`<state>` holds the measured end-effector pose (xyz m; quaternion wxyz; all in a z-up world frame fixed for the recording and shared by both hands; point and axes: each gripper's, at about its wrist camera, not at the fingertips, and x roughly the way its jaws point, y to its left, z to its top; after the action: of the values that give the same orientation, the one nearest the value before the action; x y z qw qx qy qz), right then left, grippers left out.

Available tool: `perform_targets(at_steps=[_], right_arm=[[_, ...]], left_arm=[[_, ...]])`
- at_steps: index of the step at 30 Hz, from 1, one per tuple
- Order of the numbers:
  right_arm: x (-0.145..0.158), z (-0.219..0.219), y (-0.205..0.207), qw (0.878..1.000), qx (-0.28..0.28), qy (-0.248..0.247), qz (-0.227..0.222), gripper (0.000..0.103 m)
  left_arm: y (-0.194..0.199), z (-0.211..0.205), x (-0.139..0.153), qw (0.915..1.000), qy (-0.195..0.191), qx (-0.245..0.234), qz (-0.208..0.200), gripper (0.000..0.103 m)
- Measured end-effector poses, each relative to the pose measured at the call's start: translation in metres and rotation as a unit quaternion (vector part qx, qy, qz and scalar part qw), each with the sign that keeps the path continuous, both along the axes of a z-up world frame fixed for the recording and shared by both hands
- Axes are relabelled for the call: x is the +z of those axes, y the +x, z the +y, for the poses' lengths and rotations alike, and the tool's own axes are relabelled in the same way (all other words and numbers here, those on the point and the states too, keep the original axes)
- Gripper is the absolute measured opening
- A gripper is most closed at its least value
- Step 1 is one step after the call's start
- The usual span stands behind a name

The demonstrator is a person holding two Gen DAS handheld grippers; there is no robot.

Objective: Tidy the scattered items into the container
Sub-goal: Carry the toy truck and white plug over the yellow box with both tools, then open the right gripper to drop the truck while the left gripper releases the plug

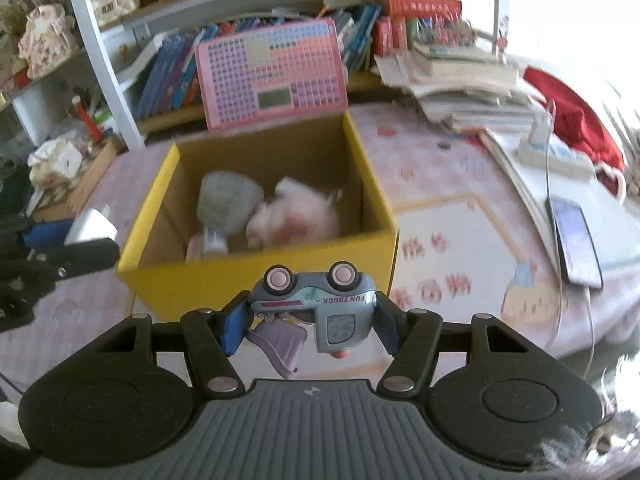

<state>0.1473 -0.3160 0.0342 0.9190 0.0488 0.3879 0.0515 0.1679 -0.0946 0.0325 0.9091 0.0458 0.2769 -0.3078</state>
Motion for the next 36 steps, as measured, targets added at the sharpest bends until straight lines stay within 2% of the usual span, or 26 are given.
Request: perform_targets(at_steps=[6,13,18,23,30,36], right_arm=[[0.009,-0.012,0.055,0.999,0.032,0.008,-0.029,0.061],[-0.001,0.005,0.133,0.995,0.097,0.017,-0.031,0.061],[-0.022,0.029,0.182,0.990,0.141,0.023,0.003,0.061],[-0.047,0.049,0.219,0.985,0.169,0.010,0.040,0.061],[-0.071,0.063,0.245,0.979,0.190,0.001,0.077,0.061],[-0.078,0.068,0.253,0.975,0.197,0.010,0.100,0.063]], left_arm=[[0.039,-0.022,-0.014,0.9994,0.015,0.024,0.019,0.036],[0.074,-0.055,-0.047,0.9960,0.067,0.033,0.049,0.036],[0.093,-0.069,-0.067,0.9921,0.090,0.039,0.078,0.036],[0.107,-0.072,-0.076,0.9895,0.087,0.051,0.104,0.036],[0.114,-0.068,-0.083,0.9856,0.075,0.068,0.135,0.036],[0.111,-0.073,-0.083,0.9851,0.075,0.086,0.129,0.039]])
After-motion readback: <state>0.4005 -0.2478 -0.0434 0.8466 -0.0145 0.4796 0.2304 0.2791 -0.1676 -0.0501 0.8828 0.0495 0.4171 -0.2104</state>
